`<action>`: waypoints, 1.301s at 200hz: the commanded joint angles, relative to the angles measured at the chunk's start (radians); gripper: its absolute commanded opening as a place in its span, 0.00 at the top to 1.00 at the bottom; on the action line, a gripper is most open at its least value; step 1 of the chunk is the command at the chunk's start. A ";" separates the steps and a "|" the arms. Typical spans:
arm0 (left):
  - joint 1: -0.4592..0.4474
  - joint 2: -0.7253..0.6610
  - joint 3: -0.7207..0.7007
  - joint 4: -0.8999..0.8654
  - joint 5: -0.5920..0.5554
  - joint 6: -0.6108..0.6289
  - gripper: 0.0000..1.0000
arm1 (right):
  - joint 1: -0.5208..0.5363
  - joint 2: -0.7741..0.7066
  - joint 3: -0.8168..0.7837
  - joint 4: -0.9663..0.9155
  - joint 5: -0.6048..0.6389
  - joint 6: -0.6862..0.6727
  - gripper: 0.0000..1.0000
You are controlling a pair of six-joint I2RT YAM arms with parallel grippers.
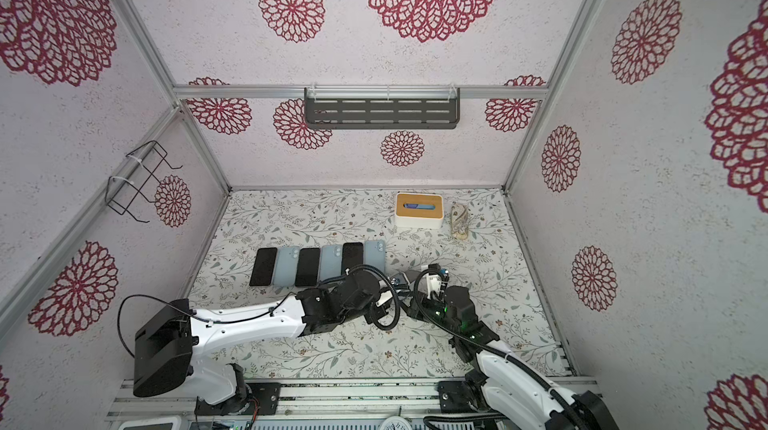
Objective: Take the phone out of the phone case
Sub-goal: Remove the phone case from the phone, then place the phone at the center of the table.
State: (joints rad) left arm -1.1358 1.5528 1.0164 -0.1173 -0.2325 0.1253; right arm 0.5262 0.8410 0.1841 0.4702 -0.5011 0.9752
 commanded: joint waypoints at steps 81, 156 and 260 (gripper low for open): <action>-0.049 0.011 0.046 0.039 -0.230 0.011 1.00 | -0.019 -0.042 0.062 -0.120 0.044 -0.076 1.00; -0.064 0.113 0.225 -0.198 -0.473 -0.056 1.00 | -0.223 0.034 0.125 -0.449 0.142 -0.318 1.00; -0.035 0.565 0.732 -0.587 -0.638 -0.104 1.00 | -0.399 0.013 0.329 -0.726 0.182 -0.526 1.00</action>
State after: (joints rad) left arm -1.1877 2.0571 1.6447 -0.6060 -0.8009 0.0311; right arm 0.1558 0.8555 0.4637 -0.2058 -0.3141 0.5140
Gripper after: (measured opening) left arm 0.114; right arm 0.060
